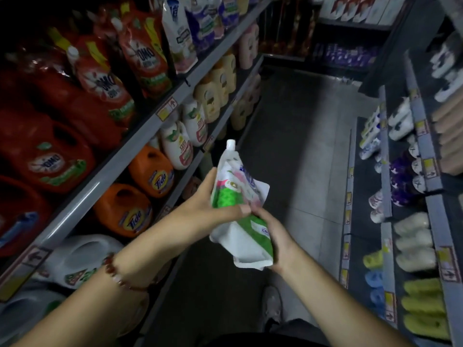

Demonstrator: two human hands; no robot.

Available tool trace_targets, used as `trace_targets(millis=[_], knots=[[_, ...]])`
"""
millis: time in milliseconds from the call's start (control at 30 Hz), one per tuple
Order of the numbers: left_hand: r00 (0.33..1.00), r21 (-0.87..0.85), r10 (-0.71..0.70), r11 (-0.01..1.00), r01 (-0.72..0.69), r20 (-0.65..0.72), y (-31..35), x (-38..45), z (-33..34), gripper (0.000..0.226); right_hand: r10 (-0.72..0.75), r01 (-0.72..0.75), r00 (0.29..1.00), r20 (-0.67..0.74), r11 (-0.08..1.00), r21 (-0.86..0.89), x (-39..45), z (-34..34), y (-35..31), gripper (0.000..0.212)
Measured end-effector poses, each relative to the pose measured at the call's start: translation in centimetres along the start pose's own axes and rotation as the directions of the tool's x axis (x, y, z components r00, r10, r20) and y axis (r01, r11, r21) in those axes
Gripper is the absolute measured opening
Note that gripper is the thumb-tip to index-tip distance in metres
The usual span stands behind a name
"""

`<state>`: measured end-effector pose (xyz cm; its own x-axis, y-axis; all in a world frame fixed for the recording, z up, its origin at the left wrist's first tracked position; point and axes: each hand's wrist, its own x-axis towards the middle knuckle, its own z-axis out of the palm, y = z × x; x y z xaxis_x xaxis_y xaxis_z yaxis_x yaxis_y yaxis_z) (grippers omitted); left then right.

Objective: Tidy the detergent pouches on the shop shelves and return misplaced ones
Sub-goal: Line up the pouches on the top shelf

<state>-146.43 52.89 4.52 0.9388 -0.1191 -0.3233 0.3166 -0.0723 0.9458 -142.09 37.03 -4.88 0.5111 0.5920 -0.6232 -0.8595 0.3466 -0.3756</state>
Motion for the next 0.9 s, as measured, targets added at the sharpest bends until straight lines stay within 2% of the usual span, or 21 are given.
trace_targets(millis=[67,200,333,467,567,700,800,867,900], knots=[[1.000,-0.059,-0.024,0.998,0.023,-0.013,-0.8,0.5,0.0,0.095,0.006,-0.004,1.000,0.015,0.990,-0.144,0.4,-1.0,-2.9,0.065],[0.999,0.090,-0.027,0.996,0.023,0.043,-2.3,2.2,1.0,0.117,-0.159,0.140,0.987,-0.007,0.890,-0.433,0.9,-1.1,-9.9,0.051],[0.974,0.192,0.111,0.979,-0.073,-0.195,-3.2,5.7,2.8,0.109,-0.265,0.277,0.957,0.115,0.726,-0.629,1.5,0.5,-15.6,0.022],[0.886,0.257,0.266,0.950,-0.176,-0.380,-3.4,8.4,3.9,0.095,-0.310,0.388,0.915,0.257,0.509,-0.768,2.1,2.4,-18.9,0.019],[0.804,0.342,0.354,0.918,-0.200,-0.479,-3.0,8.8,3.4,0.087,-0.307,0.440,0.891,0.334,0.406,-0.801,2.4,4.5,-20.1,0.022],[0.688,0.546,0.480,0.826,-0.144,-0.544,-2.1,8.1,1.8,0.094,-0.331,0.512,0.854,0.401,0.397,-0.762,2.3,7.7,-20.4,0.024],[0.650,0.633,0.544,0.764,-0.124,-0.531,-0.3,7.2,0.1,0.102,-0.360,0.585,0.806,0.470,0.365,-0.724,2.2,9.9,-20.7,0.023],[0.625,0.623,0.580,0.760,-0.184,-0.522,1.2,6.9,-1.3,0.099,-0.383,0.639,0.762,0.522,0.315,-0.702,2.2,11.6,-21.1,0.022],[0.637,0.555,0.572,0.790,-0.260,-0.517,2.0,6.8,-2.0,0.098,-0.388,0.668,0.736,0.554,0.289,-0.686,2.1,12.5,-21.3,0.021]])
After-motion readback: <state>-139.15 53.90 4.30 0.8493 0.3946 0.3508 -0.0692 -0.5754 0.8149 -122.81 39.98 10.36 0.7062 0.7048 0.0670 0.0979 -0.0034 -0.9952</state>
